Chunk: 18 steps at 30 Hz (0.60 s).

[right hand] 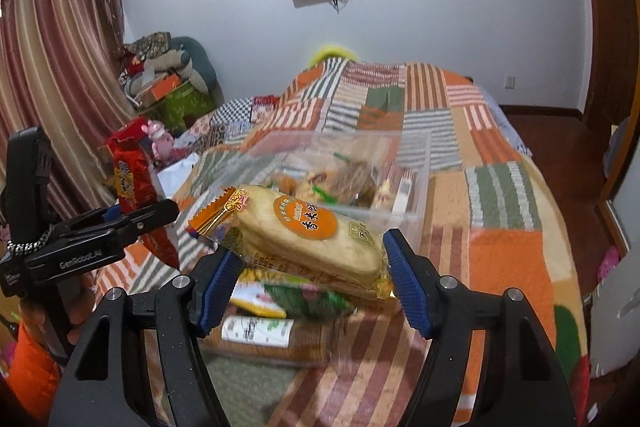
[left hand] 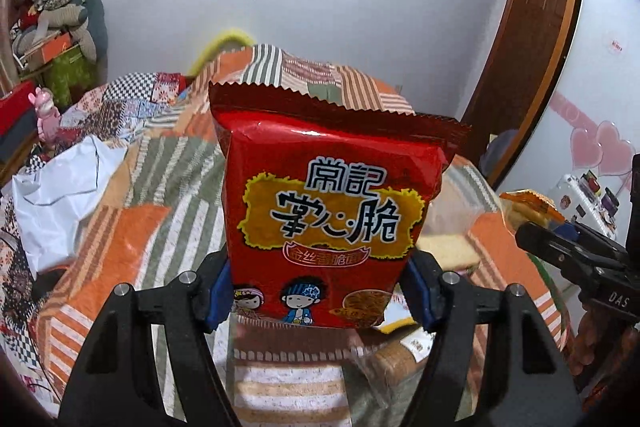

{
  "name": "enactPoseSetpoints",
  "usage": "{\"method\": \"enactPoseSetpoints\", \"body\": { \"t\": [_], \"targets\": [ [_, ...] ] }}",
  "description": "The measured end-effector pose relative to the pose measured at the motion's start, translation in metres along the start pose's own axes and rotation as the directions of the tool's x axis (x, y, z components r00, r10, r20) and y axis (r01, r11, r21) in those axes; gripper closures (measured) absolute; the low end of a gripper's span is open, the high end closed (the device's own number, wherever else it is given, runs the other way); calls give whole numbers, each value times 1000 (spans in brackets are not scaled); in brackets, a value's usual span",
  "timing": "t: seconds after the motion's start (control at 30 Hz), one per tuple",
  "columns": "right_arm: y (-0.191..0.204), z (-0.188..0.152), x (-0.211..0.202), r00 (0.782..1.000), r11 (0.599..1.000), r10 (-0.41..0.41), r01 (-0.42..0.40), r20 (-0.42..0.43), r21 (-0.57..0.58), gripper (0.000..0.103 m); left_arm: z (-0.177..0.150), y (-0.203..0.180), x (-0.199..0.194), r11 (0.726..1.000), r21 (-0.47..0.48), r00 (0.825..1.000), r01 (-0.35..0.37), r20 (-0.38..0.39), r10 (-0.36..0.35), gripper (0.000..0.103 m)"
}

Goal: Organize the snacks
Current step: 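Lower the red chip bag into the box with the left tool while the right carries the cake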

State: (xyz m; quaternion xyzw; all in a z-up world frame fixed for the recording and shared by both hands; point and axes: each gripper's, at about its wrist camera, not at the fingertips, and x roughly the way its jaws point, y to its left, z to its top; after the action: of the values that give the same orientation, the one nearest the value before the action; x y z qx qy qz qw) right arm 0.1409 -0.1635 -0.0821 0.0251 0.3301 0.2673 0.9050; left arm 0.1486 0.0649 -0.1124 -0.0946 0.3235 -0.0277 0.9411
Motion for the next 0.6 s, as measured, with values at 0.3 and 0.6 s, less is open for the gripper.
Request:
{"method": "enactPoseSetpoints", "body": {
  "t": [0.3, 0.6],
  "targets": [
    [-4, 27, 15, 999, 1000, -14, 15, 44, -22, 36, 31, 7, 7, 1000, -13, 999, -2, 40, 3, 34],
    [-12, 42, 38, 999, 999, -33, 35, 35, -32, 36, 58, 6, 31, 999, 26, 998, -25, 62, 24, 34]
  ]
}}
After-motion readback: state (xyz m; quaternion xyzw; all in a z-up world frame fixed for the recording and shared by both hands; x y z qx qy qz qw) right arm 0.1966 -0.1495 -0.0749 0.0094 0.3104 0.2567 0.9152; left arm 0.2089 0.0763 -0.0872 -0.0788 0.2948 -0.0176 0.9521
